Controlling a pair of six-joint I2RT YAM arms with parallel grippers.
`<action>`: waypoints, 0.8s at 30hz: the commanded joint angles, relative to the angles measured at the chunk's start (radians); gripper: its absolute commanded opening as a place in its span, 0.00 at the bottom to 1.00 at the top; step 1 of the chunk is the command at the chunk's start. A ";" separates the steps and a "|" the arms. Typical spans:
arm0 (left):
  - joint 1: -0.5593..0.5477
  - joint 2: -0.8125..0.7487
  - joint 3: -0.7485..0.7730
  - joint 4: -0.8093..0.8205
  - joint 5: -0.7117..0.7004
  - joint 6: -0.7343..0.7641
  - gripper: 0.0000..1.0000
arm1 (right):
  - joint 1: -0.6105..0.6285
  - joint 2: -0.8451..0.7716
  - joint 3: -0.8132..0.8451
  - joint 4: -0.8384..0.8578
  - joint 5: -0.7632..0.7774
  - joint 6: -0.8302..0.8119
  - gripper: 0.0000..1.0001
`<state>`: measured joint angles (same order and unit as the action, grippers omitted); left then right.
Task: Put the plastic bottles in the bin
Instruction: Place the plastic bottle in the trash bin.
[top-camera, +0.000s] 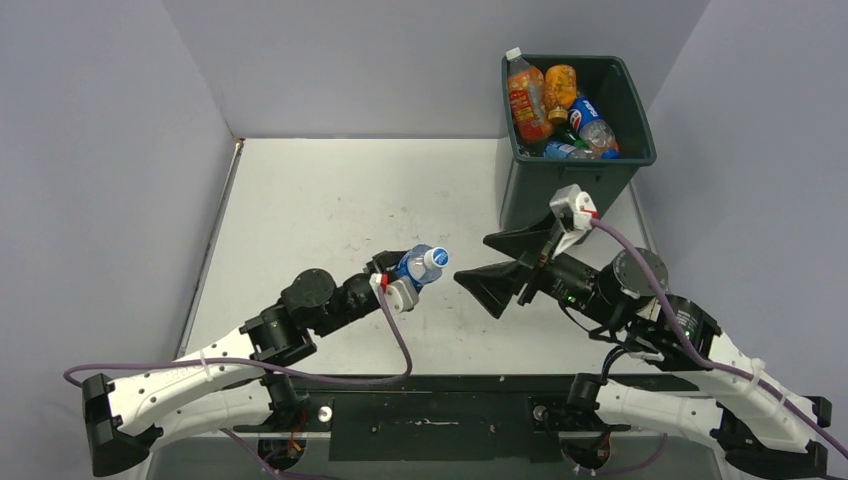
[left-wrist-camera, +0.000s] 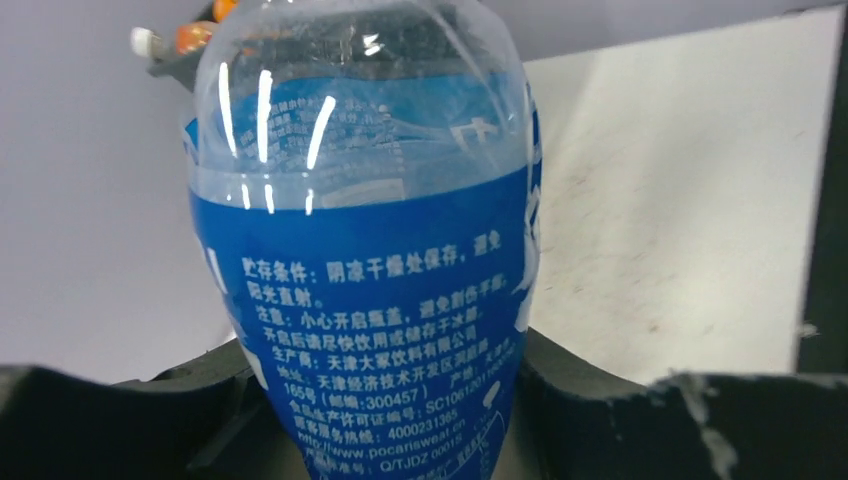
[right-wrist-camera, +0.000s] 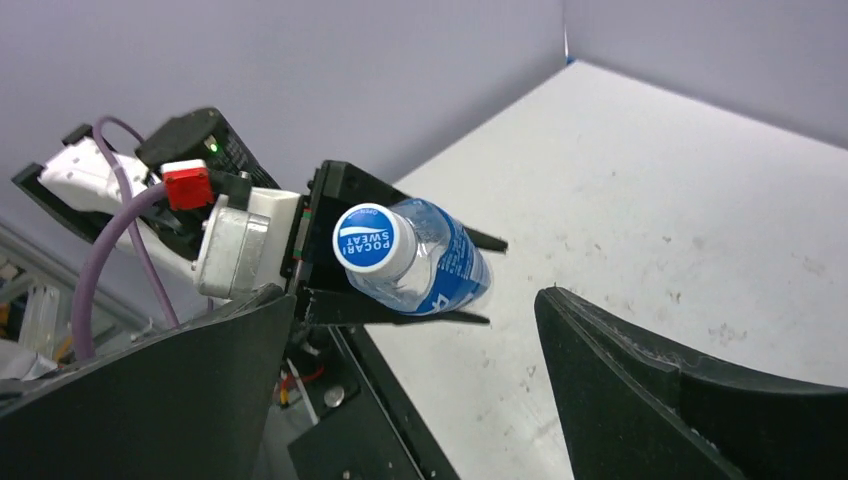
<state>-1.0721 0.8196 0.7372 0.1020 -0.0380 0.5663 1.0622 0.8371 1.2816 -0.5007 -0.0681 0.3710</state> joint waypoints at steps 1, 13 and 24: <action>-0.003 0.038 0.035 0.127 0.078 -0.366 0.06 | 0.005 -0.076 -0.165 0.377 0.103 0.012 0.96; -0.008 0.104 0.104 0.082 0.146 -0.552 0.13 | 0.006 0.006 -0.246 0.613 0.122 -0.010 0.87; -0.013 0.071 0.068 0.131 0.148 -0.549 0.65 | 0.006 0.085 -0.178 0.537 0.155 -0.017 0.06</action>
<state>-1.0725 0.9287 0.7898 0.1307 0.0856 0.0055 1.0710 0.9028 1.0298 0.0353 0.0422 0.3569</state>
